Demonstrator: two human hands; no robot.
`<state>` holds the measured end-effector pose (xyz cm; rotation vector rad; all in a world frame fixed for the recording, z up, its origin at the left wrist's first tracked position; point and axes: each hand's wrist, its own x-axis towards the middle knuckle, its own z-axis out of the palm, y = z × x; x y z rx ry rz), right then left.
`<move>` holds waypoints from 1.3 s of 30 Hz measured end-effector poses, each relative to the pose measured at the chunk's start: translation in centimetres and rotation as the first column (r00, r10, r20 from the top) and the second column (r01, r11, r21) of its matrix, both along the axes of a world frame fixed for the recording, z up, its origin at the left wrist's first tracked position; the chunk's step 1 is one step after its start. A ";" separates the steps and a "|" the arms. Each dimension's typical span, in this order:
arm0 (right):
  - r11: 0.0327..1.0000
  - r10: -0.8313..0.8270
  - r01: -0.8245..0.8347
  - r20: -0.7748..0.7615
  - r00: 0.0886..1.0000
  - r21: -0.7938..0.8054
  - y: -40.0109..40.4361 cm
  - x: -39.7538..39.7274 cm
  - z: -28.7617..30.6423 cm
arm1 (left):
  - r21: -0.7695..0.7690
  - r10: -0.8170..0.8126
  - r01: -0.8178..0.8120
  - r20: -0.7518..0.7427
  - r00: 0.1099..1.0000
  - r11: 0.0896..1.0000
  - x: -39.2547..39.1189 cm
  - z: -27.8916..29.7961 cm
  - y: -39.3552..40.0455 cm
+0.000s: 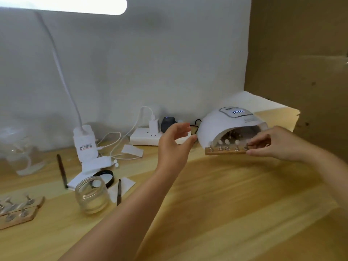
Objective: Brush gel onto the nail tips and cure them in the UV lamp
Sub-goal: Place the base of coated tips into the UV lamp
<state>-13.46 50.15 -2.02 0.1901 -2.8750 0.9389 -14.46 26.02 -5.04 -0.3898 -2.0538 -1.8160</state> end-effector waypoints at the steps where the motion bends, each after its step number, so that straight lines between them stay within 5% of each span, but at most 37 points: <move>1: 1.000 -0.016 0.016 0.018 1.000 0.011 0.8 0.0 -0.1 | 0.004 -0.005 0.005 -0.001 1.000 1.000 -0.1 -0.1 0.6; 11: 0.985 -0.154 0.156 0.030 0.988 -0.074 4.4 -1.5 -3.0 | 0.144 -0.125 0.098 0.191 0.974 0.985 -0.3 -1.8 5.9; 16: 0.962 -0.245 0.245 0.009 0.969 -0.120 4.1 -2.7 -4.6 | 0.143 -0.294 0.259 0.357 0.886 0.955 -0.5 -2.1 8.6; 23: 0.944 -0.317 0.305 -0.093 0.944 -0.123 2.3 -3.1 -5.8 | -0.049 -0.234 0.253 0.245 0.941 0.966 -1.1 -3.4 10.0; 39: 0.881 -0.425 0.455 -0.206 0.881 0.127 -2.7 -6.2 -5.7 | -0.200 -0.167 0.190 0.126 0.978 0.961 -1.5 -4.2 9.8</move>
